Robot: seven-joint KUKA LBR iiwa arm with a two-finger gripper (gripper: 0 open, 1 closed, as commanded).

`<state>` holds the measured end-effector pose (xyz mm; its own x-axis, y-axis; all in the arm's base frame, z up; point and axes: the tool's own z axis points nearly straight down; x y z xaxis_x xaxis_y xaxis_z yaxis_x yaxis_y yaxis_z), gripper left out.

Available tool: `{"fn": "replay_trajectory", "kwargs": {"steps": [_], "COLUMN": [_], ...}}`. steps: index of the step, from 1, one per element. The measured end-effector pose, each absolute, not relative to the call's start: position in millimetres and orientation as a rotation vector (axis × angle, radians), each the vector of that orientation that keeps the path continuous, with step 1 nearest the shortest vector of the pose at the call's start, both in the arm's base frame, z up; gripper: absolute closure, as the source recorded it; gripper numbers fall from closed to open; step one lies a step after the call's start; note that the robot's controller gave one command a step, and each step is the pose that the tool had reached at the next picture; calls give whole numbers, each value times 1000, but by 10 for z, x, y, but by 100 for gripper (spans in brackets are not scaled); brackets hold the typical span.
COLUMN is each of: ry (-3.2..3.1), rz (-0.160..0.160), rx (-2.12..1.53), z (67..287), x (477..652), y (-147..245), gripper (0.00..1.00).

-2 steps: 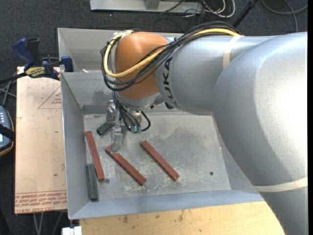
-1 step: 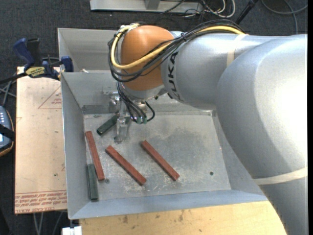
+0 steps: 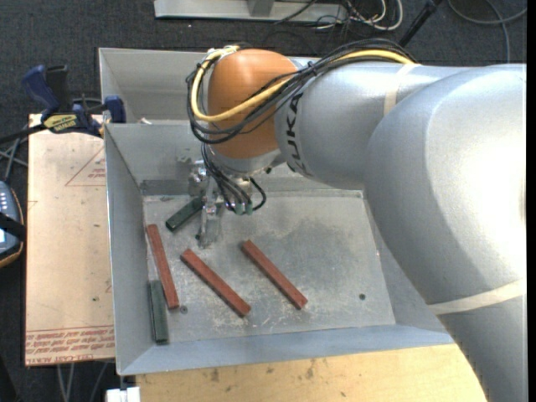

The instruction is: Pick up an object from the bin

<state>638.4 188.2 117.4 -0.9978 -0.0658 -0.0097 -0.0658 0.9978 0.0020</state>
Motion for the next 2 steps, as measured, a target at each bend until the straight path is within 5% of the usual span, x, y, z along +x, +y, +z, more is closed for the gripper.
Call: {"fn": "replay_trajectory", "kwargs": {"steps": [1, 2], "ry": [3137, 3052], "rz": [1, 4], "rx": [-255, -700], "z": [975, 755], "x": [6381, 6426], "y": [1903, 1755], "gripper": [0, 100]}}
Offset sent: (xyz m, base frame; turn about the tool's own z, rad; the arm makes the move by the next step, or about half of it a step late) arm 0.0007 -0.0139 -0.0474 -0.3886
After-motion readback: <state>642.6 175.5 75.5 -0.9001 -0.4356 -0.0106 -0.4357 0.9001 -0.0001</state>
